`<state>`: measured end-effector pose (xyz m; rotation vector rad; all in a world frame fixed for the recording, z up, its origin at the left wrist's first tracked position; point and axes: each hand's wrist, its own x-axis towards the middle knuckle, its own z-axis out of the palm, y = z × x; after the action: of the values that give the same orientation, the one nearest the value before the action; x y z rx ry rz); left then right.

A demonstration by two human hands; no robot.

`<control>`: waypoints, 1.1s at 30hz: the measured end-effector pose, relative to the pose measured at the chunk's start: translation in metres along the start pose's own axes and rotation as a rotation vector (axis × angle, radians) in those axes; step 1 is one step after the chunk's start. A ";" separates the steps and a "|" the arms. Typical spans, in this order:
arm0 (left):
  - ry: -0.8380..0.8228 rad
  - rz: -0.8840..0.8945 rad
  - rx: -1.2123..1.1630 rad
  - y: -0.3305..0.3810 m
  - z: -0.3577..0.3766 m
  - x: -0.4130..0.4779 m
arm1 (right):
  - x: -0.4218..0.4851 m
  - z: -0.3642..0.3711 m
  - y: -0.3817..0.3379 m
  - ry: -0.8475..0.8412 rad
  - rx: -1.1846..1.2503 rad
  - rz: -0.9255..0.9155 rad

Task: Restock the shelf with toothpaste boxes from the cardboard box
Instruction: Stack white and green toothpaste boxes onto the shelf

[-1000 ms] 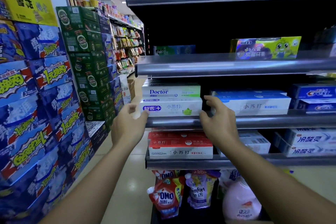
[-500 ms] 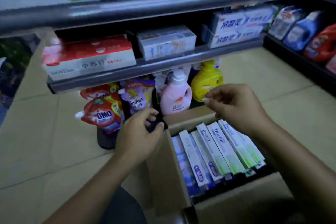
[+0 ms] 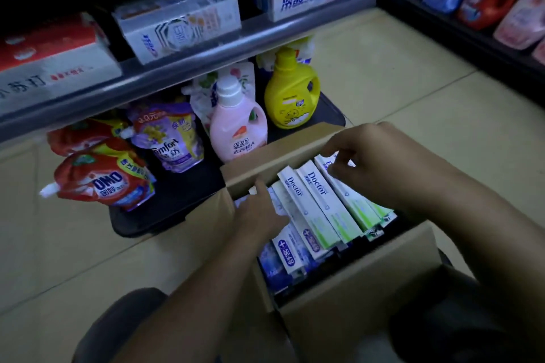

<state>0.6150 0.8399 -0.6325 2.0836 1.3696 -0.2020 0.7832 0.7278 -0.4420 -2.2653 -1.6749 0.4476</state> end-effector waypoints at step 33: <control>-0.090 -0.260 -0.723 0.021 0.020 -0.001 | 0.012 -0.021 0.027 0.379 0.376 0.283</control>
<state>0.6369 0.8216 -0.6394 1.2889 1.3889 0.0877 0.8188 0.7306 -0.4344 -2.1389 -0.9994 0.3323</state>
